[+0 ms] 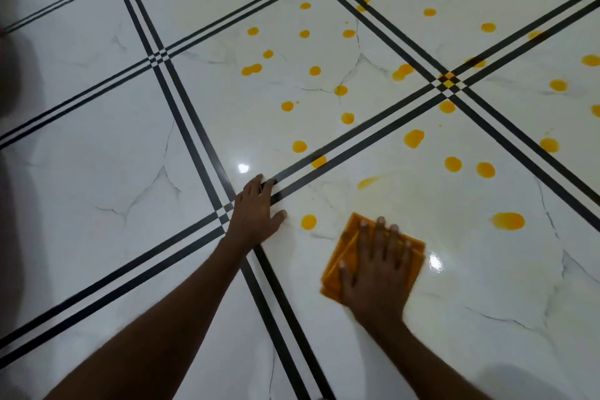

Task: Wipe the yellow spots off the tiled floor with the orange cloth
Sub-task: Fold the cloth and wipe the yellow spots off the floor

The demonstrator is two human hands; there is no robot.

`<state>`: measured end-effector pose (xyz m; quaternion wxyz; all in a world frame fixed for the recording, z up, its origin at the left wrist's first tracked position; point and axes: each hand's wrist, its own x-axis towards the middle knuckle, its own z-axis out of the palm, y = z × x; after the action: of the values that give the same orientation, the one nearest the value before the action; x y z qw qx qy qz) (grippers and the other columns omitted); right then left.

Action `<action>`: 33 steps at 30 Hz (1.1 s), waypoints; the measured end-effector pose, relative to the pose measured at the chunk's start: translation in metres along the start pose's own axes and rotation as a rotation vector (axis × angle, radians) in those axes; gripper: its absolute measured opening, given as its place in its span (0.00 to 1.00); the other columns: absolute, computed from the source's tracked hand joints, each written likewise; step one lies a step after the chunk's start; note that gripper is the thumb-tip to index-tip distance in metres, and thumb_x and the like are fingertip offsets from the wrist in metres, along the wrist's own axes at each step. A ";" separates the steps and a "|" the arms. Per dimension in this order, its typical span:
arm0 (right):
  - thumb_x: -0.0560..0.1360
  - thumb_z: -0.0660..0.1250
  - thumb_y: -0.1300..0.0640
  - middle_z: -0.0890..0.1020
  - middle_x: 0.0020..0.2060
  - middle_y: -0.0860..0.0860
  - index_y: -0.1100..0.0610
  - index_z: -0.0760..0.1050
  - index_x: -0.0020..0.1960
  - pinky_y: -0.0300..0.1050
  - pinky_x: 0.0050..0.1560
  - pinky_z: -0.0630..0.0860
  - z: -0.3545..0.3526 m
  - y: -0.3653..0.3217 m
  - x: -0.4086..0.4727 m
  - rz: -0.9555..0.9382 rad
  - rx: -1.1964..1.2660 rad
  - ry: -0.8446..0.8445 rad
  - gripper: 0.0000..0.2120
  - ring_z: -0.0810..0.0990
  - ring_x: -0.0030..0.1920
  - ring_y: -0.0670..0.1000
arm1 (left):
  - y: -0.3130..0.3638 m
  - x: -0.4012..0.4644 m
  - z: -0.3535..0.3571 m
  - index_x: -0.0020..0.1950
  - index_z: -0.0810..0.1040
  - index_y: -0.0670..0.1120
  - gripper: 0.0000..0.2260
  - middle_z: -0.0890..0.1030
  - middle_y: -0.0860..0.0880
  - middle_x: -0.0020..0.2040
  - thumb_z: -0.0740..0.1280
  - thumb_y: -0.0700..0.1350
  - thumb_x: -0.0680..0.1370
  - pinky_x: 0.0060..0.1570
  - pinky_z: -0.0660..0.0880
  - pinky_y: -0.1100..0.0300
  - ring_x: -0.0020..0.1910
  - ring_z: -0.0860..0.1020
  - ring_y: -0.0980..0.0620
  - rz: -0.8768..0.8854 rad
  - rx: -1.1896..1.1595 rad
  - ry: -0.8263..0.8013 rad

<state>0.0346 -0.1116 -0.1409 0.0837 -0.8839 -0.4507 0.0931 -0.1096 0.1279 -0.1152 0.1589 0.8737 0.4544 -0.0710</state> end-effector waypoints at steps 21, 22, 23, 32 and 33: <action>0.78 0.54 0.35 0.52 0.83 0.59 0.54 0.49 0.84 0.68 0.78 0.50 0.003 -0.029 0.096 0.034 -0.018 0.076 0.41 0.52 0.81 0.65 | -0.058 0.023 -0.005 0.79 0.61 0.53 0.37 0.62 0.45 0.78 0.61 0.67 0.72 0.72 0.60 0.42 0.78 0.59 0.43 0.116 -0.001 0.088; 0.77 0.54 0.34 0.50 0.83 0.59 0.54 0.48 0.84 0.68 0.79 0.48 0.009 -0.049 0.072 -0.057 -0.003 0.031 0.42 0.50 0.82 0.65 | -0.056 0.024 -0.008 0.77 0.64 0.53 0.35 0.65 0.45 0.77 0.63 0.65 0.73 0.70 0.62 0.43 0.76 0.61 0.43 0.111 -0.005 0.113; 0.78 0.53 0.33 0.48 0.83 0.58 0.53 0.46 0.84 0.67 0.79 0.46 0.013 -0.063 0.064 -0.176 0.001 -0.034 0.42 0.47 0.82 0.64 | -0.054 0.027 -0.011 0.76 0.66 0.52 0.33 0.67 0.45 0.75 0.64 0.63 0.73 0.69 0.63 0.44 0.75 0.63 0.44 0.111 -0.014 0.134; 0.78 0.52 0.33 0.56 0.83 0.55 0.48 0.51 0.83 0.65 0.78 0.52 0.009 -0.027 0.247 -0.246 -0.128 0.017 0.38 0.55 0.82 0.61 | -0.063 0.052 -0.004 0.82 0.41 0.55 0.46 0.40 0.46 0.82 0.51 0.75 0.70 0.77 0.43 0.43 0.80 0.39 0.44 0.066 0.037 -0.028; 0.78 0.52 0.34 0.57 0.82 0.56 0.50 0.51 0.83 0.66 0.78 0.53 0.007 -0.031 0.242 -0.230 -0.125 0.025 0.39 0.55 0.81 0.62 | -0.061 0.053 -0.004 0.81 0.39 0.55 0.48 0.38 0.46 0.82 0.51 0.76 0.69 0.77 0.42 0.43 0.80 0.38 0.44 0.058 0.034 -0.047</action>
<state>0.1485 0.1036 -0.1618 0.0442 -0.8309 -0.5530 0.0433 -0.1287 0.2031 -0.1390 0.1566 0.8871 0.4238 -0.0945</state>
